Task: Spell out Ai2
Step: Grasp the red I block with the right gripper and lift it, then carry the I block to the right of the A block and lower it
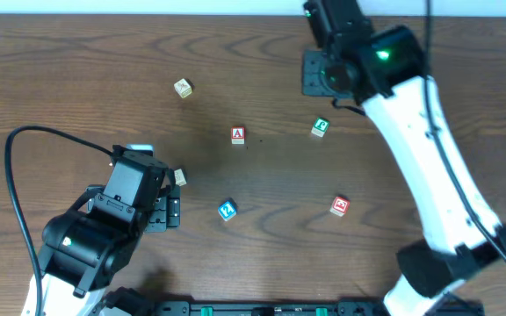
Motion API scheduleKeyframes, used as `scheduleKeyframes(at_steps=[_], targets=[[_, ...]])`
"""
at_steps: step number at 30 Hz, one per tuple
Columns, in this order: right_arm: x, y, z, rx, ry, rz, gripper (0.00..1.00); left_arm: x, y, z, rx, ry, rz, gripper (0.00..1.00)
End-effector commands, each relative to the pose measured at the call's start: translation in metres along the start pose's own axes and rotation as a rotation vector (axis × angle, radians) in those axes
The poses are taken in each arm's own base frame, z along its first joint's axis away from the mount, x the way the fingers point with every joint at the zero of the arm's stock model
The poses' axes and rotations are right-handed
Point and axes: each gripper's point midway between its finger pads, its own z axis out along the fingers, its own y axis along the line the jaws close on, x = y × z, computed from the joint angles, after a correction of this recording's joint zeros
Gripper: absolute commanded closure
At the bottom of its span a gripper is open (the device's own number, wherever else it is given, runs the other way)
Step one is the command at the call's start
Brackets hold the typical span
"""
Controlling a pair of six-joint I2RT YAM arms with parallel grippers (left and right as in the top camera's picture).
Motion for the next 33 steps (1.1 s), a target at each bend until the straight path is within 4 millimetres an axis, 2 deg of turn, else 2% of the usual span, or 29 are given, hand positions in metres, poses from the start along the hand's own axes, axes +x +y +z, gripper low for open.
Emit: scheduleKeyframes(at_steps=[1,3,7,11,14,17,19,26,33], targets=[[0.0,-0.013,-0.024,0.018,-0.038,0.0,0.97,-0.001,0.0,-0.002,0.006,-0.005,-0.016,0.05],[0.008,-0.018,-0.038,0.012,-0.046,0.001,0.97,0.0,-0.001,-0.002,0.01,-0.003,-0.016,0.05],[0.025,-0.024,-0.053,0.007,-0.073,0.008,0.96,0.0,-0.003,-0.002,0.024,0.002,-0.016,0.04],[0.052,-0.024,-0.048,-0.032,-0.11,0.008,0.94,0.0,-0.004,-0.002,0.027,0.0,-0.017,0.05],[0.072,-0.02,-0.026,-0.049,-0.106,0.031,0.95,-0.002,-0.004,-0.002,0.03,-0.007,-0.019,0.05],[0.095,-0.012,0.01,-0.047,-0.038,0.046,0.95,-0.003,-0.005,-0.002,0.032,-0.013,-0.02,0.05],[0.105,0.0,0.035,-0.077,0.009,0.047,0.94,-0.004,-0.005,-0.002,0.033,-0.014,-0.02,0.05],[0.111,0.039,0.095,-0.14,0.119,0.08,0.95,-0.003,-0.005,-0.002,0.033,-0.014,-0.02,0.05],[0.11,0.066,0.137,-0.163,0.206,0.092,0.95,-0.004,-0.005,-0.002,0.032,-0.014,-0.02,0.05]])
